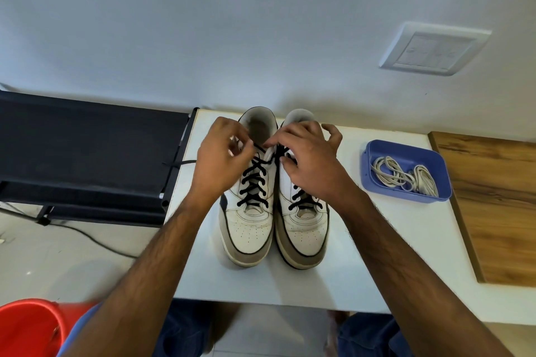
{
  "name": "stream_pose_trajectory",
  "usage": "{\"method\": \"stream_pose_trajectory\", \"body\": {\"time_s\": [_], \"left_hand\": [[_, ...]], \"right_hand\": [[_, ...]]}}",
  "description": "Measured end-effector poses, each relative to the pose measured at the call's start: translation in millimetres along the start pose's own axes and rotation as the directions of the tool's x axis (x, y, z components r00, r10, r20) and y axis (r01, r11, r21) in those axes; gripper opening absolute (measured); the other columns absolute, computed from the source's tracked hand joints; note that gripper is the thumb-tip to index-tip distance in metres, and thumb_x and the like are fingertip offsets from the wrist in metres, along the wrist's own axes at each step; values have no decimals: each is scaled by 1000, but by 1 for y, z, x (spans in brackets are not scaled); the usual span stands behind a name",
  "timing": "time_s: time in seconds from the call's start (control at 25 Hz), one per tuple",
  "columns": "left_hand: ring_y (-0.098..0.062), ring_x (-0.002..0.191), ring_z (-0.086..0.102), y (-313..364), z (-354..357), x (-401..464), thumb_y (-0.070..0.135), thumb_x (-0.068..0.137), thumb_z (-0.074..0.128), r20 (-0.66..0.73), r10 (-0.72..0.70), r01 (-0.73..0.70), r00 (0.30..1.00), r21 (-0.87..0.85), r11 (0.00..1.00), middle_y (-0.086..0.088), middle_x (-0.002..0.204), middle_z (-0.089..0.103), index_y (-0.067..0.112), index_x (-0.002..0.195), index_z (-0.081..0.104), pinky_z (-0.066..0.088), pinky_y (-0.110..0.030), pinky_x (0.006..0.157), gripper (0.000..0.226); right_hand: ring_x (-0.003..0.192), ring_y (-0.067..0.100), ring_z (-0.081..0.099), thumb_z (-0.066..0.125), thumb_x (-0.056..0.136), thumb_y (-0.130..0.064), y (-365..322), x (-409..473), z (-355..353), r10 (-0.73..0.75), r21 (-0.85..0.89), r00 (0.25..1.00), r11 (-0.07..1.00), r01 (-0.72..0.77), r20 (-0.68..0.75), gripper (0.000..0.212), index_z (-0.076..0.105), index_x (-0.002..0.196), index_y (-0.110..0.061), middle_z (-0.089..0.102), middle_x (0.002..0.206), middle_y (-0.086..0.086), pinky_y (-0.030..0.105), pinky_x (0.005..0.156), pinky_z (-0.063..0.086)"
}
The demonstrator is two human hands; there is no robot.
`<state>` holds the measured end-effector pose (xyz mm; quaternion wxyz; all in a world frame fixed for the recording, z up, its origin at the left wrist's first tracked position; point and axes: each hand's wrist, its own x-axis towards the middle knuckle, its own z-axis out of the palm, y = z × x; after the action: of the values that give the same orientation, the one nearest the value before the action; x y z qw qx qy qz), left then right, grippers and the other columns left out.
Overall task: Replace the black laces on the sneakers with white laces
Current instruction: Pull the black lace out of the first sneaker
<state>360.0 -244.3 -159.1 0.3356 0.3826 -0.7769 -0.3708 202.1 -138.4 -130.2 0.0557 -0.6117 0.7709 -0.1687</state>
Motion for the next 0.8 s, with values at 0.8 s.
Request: {"method": "stream_pose_trajectory", "body": {"time_s": [0.8], "left_hand": [[-14, 72, 58, 7, 9, 3, 14, 97, 51, 32, -495, 426, 868, -560, 711, -4, 93, 73, 6, 96, 69, 46, -33, 69, 20]], "right_hand": [[128, 8, 41, 57, 85, -9, -1, 0, 3, 34, 114, 997, 993, -41, 68, 48, 61, 120, -41, 52, 126, -21, 46, 115, 6]]}}
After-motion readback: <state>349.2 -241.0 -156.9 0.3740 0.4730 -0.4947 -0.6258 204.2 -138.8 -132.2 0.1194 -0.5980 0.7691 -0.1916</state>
